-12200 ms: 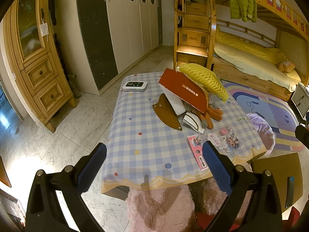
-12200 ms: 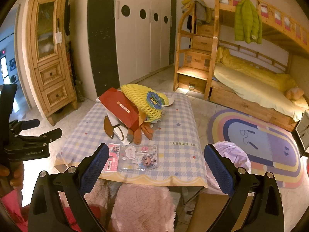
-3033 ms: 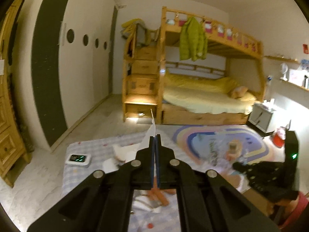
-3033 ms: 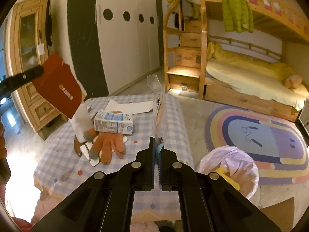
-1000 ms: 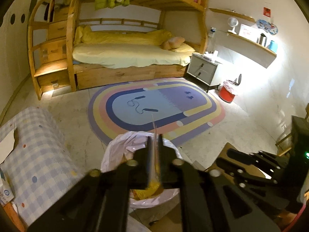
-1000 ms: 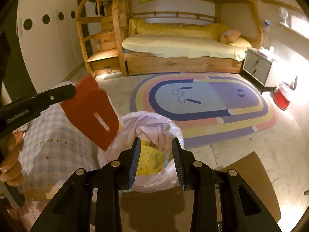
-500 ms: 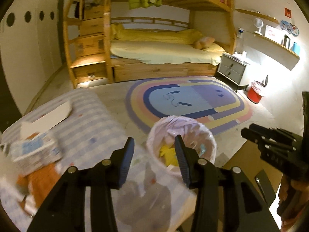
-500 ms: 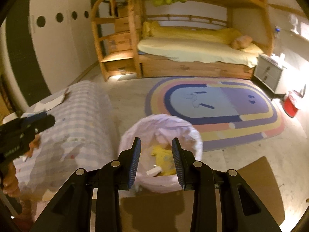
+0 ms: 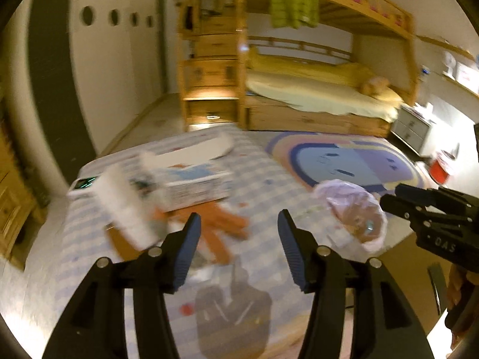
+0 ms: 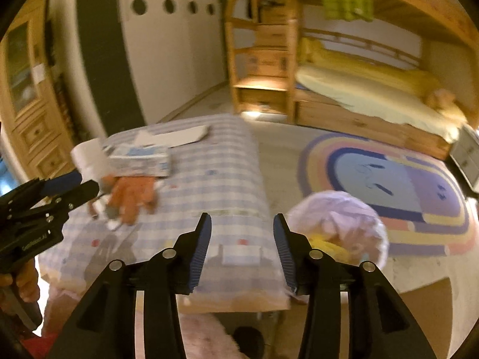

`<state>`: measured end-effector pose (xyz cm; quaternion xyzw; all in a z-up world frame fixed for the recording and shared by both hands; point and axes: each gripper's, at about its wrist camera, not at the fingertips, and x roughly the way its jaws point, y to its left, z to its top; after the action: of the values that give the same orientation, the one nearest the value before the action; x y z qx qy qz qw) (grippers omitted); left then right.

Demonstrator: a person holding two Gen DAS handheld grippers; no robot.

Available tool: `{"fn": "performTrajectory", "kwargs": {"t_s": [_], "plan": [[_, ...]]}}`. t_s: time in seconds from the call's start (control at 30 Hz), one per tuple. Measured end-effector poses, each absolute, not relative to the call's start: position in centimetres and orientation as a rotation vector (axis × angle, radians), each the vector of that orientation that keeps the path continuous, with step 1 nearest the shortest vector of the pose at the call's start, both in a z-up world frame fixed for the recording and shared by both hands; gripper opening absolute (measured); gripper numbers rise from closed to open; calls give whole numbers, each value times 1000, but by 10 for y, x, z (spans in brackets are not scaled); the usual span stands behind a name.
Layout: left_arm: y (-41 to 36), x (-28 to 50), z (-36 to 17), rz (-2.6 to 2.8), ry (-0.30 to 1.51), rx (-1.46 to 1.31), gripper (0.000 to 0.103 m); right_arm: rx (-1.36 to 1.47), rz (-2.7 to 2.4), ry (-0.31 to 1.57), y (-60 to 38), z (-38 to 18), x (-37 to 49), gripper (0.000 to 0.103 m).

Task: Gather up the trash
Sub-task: 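Grasp the white tissue with the left tool while the right tool grasps the white paper sheet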

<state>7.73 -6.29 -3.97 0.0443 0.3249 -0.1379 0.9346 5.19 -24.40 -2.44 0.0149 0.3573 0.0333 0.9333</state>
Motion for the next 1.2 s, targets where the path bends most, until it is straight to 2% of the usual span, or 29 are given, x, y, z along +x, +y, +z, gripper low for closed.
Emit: {"fn": "performTrajectory", "kwargs": {"t_s": [0.17, 0.33, 0.57, 0.7, 0.93, 1.03, 1.2], "plan": [[-12, 77, -39, -147, 658, 42, 62, 1, 157, 752, -203, -27, 67, 50], [32, 82, -48, -85, 684, -30, 64, -39, 203, 764, -172, -30, 80, 64], [42, 118, -60, -116, 736, -108, 64, -71, 206, 778, -155, -34, 100, 65], [32, 145, -70, -121, 786, -120, 55, -73, 202, 780, -156, -35, 102, 65], [25, 175, -91, -62, 873, -103, 48, -66, 188, 794, -162, -39, 102, 65], [29, 176, -94, -77, 878, -127, 28, -66, 188, 796, -162, -40, 101, 65], [43, 143, -65, -107, 746, -138, 27, -63, 196, 790, -162, -41, 101, 65]]}}
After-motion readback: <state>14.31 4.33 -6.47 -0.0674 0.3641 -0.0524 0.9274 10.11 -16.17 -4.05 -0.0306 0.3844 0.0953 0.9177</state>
